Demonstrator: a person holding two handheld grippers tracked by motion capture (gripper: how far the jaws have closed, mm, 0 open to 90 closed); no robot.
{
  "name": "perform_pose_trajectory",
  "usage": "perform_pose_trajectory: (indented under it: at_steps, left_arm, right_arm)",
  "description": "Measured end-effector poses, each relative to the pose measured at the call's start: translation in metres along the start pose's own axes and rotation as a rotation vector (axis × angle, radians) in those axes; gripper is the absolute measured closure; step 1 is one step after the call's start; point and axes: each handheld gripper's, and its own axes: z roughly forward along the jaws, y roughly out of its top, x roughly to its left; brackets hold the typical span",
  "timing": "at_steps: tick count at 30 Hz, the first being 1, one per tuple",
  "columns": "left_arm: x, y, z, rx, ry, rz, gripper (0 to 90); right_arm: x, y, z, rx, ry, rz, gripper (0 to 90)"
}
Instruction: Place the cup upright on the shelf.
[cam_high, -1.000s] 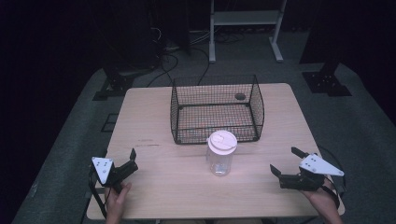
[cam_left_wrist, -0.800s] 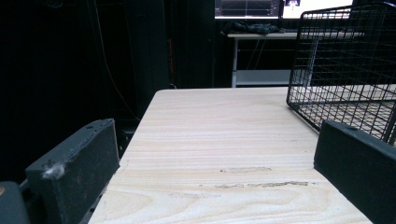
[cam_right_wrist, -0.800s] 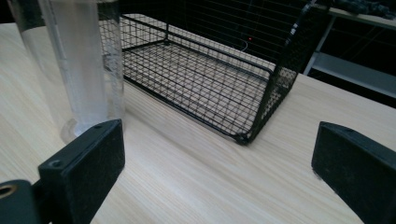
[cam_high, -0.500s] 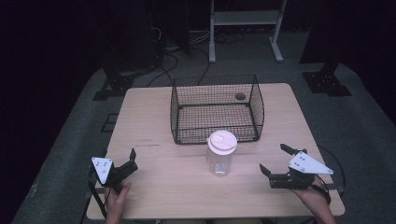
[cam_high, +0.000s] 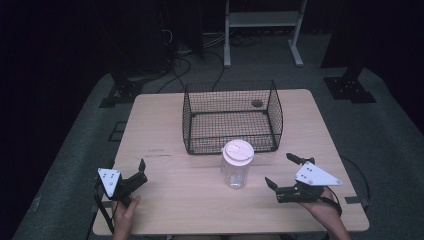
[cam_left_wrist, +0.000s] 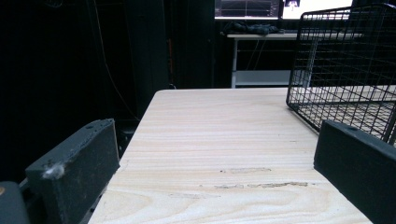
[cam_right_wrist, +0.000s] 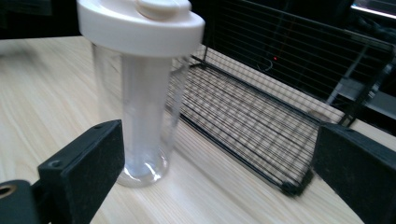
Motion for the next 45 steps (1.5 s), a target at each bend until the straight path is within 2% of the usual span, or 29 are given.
perform_pose_trajectory:
  at_steps: [1, 11, 23, 29, 36, 45]
  left_arm:
    - [0.0, 0.0, 0.0, -0.002, 0.0, 0.0, 0.0]
    - [0.0, 0.0, 0.0, -0.002, -0.001, -0.003, 0.0]
    - [0.0, 0.0, 0.0, -0.002, -0.001, -0.003, 0.0]
    - [0.001, 0.0, 0.0, -0.003, -0.001, -0.007, 0.0]
    - [0.001, 0.0, 0.0, -0.003, -0.003, -0.007, 0.0]
    - [0.001, 0.0, -0.001, -0.004, -0.001, -0.006, 0.0]
  right_arm:
    - [0.003, 0.003, 0.002, -0.007, 0.014, -0.004, 1.6]
    - [0.018, 0.012, 0.017, -0.016, 0.042, -0.051, 1.6]
    - [0.027, 0.021, 0.033, -0.061, 0.048, -0.047, 1.5]
    - [0.031, 0.025, 0.044, -0.065, 0.058, -0.033, 1.6]
    - [0.036, 0.03, 0.053, -0.069, 0.061, -0.043, 1.5]
    - [0.039, 0.034, 0.067, -0.078, 0.043, -0.037, 1.3]
